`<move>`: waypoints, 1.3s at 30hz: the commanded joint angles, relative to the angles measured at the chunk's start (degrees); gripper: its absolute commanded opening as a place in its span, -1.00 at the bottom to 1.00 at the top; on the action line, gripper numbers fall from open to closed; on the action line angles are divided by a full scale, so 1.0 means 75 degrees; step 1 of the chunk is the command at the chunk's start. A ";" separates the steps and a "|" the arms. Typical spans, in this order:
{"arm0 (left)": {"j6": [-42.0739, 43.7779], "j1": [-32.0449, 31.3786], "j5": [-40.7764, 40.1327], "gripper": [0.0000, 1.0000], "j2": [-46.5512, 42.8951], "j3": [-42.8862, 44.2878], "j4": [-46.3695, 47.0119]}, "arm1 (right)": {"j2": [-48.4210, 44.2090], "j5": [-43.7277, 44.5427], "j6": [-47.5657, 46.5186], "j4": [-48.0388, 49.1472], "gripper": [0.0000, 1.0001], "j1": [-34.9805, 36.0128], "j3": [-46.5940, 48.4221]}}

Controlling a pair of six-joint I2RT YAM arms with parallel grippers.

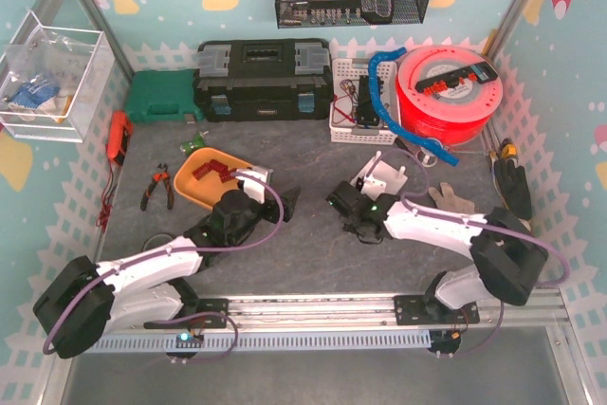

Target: Install the large spring

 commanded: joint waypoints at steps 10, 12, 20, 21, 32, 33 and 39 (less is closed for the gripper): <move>0.0083 -0.0027 -0.0299 0.98 -0.0141 -0.0110 0.0028 | -0.3292 0.1080 -0.1153 -0.0482 -0.39 -0.0081 0.0055; 0.0083 -0.0027 -0.0250 0.98 -0.0153 -0.0107 0.0027 | -0.3675 0.1279 -0.1110 -0.0828 -0.39 -0.0290 -0.0028; 0.0071 -0.0027 -0.0167 0.98 -0.0109 -0.0085 0.0024 | -0.4622 0.0547 -0.1209 -0.1123 -0.40 -0.2509 -0.1177; 0.0071 -0.0027 -0.0169 0.98 -0.0098 -0.0074 0.0019 | -0.4659 0.0480 -0.1218 -0.1034 -0.41 -0.2729 -0.1330; 0.0105 -0.0027 -0.0280 0.98 -0.0125 -0.0081 -0.0032 | -0.3478 -0.1550 -0.2078 0.1361 -0.31 -0.4728 -0.2795; 0.0112 -0.0027 -0.0294 0.98 -0.0130 -0.0077 -0.0032 | -0.3310 -0.1631 -0.2081 0.1476 -0.26 -0.4817 -0.2840; 0.0119 -0.0027 -0.0299 0.98 -0.0095 -0.0043 -0.0074 | -0.2642 -0.1656 -0.2079 0.1637 0.00 -0.5157 -0.2854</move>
